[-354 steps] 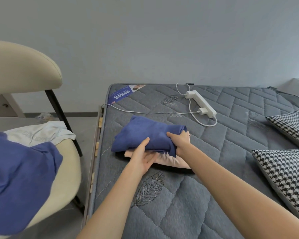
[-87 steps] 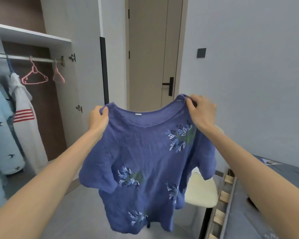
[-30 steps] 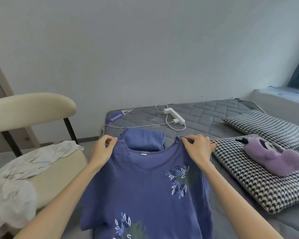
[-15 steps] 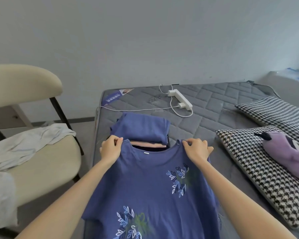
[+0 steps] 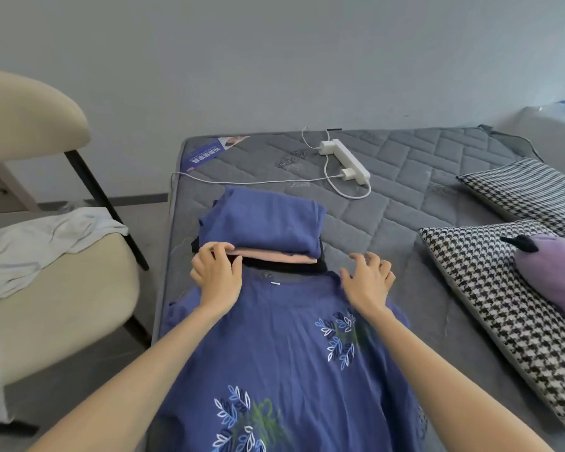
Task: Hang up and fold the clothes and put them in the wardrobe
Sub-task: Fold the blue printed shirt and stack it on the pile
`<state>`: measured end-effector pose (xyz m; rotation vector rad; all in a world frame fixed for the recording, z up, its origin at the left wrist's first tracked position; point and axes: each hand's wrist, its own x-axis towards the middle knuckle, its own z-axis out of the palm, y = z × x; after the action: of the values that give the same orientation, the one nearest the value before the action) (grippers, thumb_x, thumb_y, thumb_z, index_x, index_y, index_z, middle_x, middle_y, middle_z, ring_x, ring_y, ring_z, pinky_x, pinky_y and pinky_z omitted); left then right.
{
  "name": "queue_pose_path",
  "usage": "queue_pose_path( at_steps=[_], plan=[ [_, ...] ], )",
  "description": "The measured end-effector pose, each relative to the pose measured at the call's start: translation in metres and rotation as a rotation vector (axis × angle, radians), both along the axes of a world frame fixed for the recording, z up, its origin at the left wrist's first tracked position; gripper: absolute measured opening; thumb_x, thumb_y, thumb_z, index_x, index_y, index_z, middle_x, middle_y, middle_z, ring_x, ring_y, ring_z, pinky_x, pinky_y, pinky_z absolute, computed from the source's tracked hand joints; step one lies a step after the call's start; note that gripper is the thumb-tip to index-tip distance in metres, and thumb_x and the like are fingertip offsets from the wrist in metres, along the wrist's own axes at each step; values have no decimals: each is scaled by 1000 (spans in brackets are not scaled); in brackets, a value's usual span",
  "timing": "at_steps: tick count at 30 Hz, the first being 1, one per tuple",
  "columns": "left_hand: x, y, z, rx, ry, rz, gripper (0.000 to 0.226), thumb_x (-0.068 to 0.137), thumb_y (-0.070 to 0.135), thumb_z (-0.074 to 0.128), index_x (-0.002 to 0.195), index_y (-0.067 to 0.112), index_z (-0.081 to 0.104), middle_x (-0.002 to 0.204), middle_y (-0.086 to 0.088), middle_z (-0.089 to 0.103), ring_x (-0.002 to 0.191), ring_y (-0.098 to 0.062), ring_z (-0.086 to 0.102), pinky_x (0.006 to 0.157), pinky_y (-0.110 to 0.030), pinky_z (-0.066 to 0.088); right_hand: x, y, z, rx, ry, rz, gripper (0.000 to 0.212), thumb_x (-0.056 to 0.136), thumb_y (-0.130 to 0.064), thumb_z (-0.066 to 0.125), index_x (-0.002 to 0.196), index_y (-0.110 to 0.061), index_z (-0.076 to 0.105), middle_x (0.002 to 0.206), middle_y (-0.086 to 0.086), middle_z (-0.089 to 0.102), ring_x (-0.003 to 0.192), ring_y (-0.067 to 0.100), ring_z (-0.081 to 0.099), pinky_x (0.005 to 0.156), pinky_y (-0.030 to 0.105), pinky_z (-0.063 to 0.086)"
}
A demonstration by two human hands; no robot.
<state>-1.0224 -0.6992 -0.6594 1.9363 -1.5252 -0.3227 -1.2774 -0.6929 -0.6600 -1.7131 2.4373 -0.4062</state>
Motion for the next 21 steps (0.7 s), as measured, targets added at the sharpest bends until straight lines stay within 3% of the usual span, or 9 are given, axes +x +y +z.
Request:
queue_pose_path(
  at_steps=[4,7,11,14,17,21],
  plan=[
    [-26,36,-31,93,-164,-269,40,98,29,45,136,17,38,146,-4,28,135,-25,24,109,-37,19,33,29,-26,-110,43,240,46,96,-26,50,140,-13,45,151,7,35,141,28,26,116,38,14],
    [-44,59,-62,289,-327,-412,59,102,37,32,152,18,8,160,-1,3,147,-21,2,118,-37,6,53,53,-56,6,38,418,50,101,-28,40,148,-15,33,158,2,24,148,21,15,120,38,0],
    [-22,69,-90,446,-419,-431,68,100,53,19,150,25,-16,157,3,-25,146,-21,-21,117,-43,-11,28,65,-82,167,86,377,54,103,-48,22,154,-37,6,162,-7,-2,150,20,-5,118,43,-7],
    [-3,65,-97,493,-408,-359,77,94,65,20,149,28,-20,155,-2,-30,144,-25,-24,117,-43,-12,-2,64,-84,234,69,296,57,101,-54,23,152,-41,1,163,-3,-3,150,21,-7,119,43,-6],
    [-7,61,-95,557,-392,-344,79,93,66,18,148,26,-23,153,-6,-33,144,-28,-25,117,-46,-13,-17,57,-78,266,-16,344,55,102,-46,30,154,-35,12,162,2,8,150,22,2,119,40,1],
    [-38,76,-88,502,-383,-376,78,92,67,14,141,28,-32,145,-5,-45,137,-26,-37,110,-53,-22,-33,58,-55,-123,-298,262,35,97,-14,48,132,-18,55,134,2,57,126,22,47,101,28,34]
  ],
)
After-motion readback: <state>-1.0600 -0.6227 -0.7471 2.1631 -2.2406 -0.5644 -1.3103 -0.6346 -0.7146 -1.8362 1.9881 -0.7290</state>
